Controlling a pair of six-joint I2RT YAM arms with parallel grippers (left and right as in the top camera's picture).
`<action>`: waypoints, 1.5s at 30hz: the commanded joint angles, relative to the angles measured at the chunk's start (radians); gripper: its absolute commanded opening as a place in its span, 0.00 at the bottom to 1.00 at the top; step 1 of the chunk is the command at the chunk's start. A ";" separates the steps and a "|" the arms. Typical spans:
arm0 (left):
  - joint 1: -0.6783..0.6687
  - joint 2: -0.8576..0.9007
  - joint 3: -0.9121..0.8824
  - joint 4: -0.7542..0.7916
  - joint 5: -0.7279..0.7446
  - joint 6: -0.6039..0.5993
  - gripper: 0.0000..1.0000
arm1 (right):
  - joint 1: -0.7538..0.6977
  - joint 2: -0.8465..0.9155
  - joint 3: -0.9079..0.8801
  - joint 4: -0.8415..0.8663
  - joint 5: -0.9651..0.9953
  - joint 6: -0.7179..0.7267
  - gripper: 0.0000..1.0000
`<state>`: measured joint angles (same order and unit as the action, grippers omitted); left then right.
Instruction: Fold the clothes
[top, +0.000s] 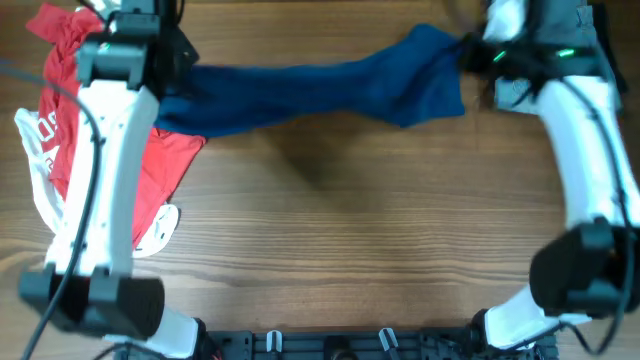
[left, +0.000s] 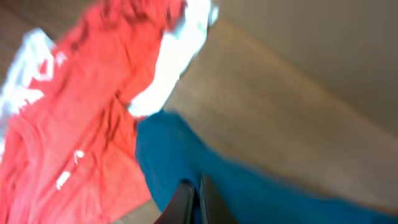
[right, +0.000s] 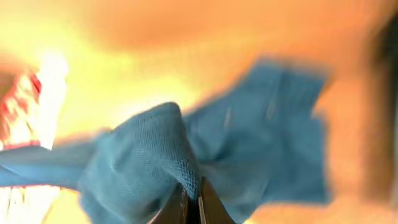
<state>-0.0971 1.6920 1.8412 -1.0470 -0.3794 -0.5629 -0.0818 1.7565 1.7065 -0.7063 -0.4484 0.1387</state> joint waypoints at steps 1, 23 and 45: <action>0.006 -0.150 0.020 0.031 -0.142 0.010 0.04 | -0.041 -0.048 0.159 -0.050 0.011 -0.038 0.04; -0.039 -0.392 0.020 -0.148 0.195 0.057 0.04 | -0.142 -0.175 0.347 -0.303 0.014 -0.106 0.04; -0.136 0.440 0.010 0.014 0.633 0.301 0.59 | -0.142 -0.086 0.346 -0.348 0.053 -0.113 0.04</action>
<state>-0.2111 2.0609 1.8557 -1.0660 0.1616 -0.3389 -0.2234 1.6554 2.0392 -1.0489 -0.4202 0.0422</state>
